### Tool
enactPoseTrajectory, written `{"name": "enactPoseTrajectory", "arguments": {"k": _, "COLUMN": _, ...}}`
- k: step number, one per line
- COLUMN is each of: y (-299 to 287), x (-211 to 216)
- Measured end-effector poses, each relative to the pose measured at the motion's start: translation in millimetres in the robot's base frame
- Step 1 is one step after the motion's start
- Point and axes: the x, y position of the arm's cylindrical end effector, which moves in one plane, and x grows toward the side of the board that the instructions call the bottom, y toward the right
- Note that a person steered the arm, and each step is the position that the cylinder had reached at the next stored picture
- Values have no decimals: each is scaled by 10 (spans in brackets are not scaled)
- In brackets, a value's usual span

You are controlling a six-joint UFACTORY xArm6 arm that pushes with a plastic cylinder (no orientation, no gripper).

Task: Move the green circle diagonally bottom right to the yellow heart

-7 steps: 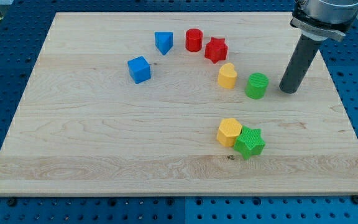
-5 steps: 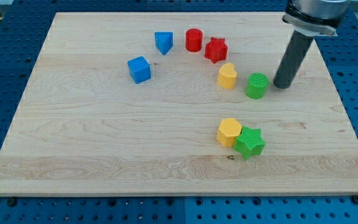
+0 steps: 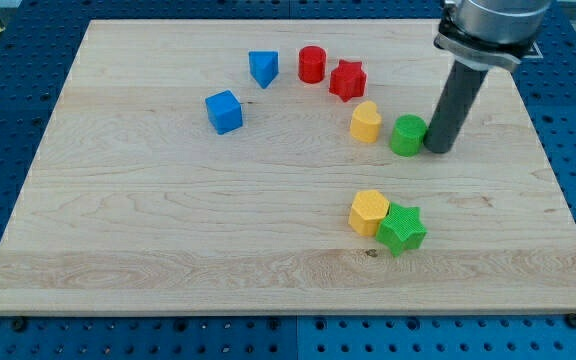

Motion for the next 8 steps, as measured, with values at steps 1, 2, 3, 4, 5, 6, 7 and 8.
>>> {"name": "enactPoseTrajectory", "arguments": {"k": 1, "y": -3, "x": -253}}
{"name": "enactPoseTrajectory", "arguments": {"k": 2, "y": 116, "x": -277}}
{"name": "enactPoseTrajectory", "arguments": {"k": 3, "y": 167, "x": -277}}
{"name": "enactPoseTrajectory", "arguments": {"k": 4, "y": 163, "x": -183}}
{"name": "enactPoseTrajectory", "arguments": {"k": 5, "y": 35, "x": -176}}
{"name": "enactPoseTrajectory", "arguments": {"k": 6, "y": -231, "x": -176}}
{"name": "enactPoseTrajectory", "arguments": {"k": 7, "y": -496, "x": -182}}
{"name": "enactPoseTrajectory", "arguments": {"k": 8, "y": -765, "x": -159}}
